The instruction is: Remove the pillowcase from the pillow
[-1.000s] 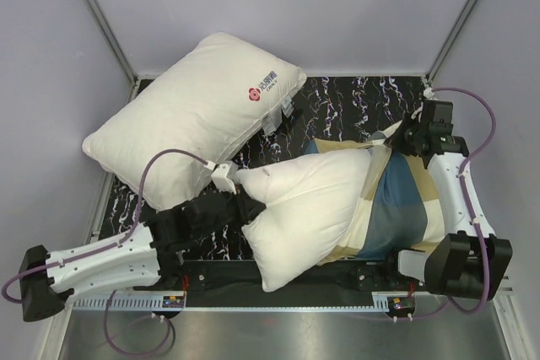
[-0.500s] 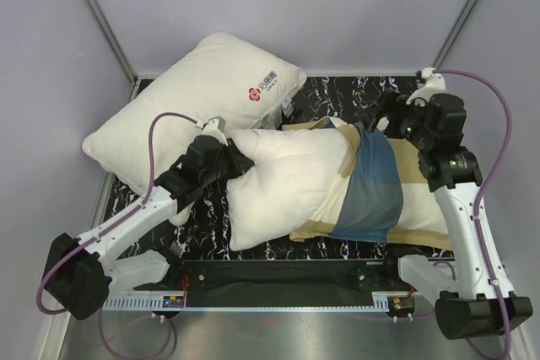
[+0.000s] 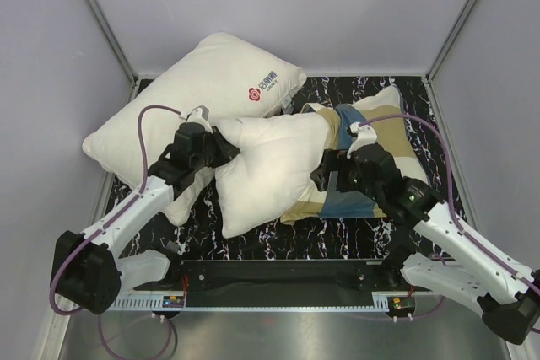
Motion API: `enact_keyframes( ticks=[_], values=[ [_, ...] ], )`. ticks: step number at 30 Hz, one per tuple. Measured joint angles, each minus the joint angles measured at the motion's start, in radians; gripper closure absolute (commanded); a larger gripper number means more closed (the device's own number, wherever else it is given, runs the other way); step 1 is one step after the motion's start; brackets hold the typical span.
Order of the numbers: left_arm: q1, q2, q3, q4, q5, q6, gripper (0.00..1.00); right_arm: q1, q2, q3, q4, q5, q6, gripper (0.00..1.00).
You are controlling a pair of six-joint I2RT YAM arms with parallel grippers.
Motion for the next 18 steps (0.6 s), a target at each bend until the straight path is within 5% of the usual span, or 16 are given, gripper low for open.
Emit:
enact_keyframes(
  ticks=[12, 16, 17, 18],
  values=[
    [0.011, -0.022, -0.012, -0.013, 0.002, 0.028, 1.00, 0.039, 0.053, -0.171, 0.093, 0.232, 0.115, 0.04],
    [0.016, -0.046, -0.036, -0.010, -0.001, 0.043, 1.00, 0.040, 0.098, -0.196, 0.187, 0.266, 0.121, 0.56],
    [0.018, -0.052, -0.042, -0.009, -0.001, 0.049, 0.95, 0.039, 0.109, -0.203, 0.207, 0.275, 0.127, 0.78],
    [0.020, -0.058, -0.048, -0.008, -0.001, 0.057, 0.83, 0.040, 0.118, -0.208, 0.220, 0.281, 0.126, 0.85]
  ],
)
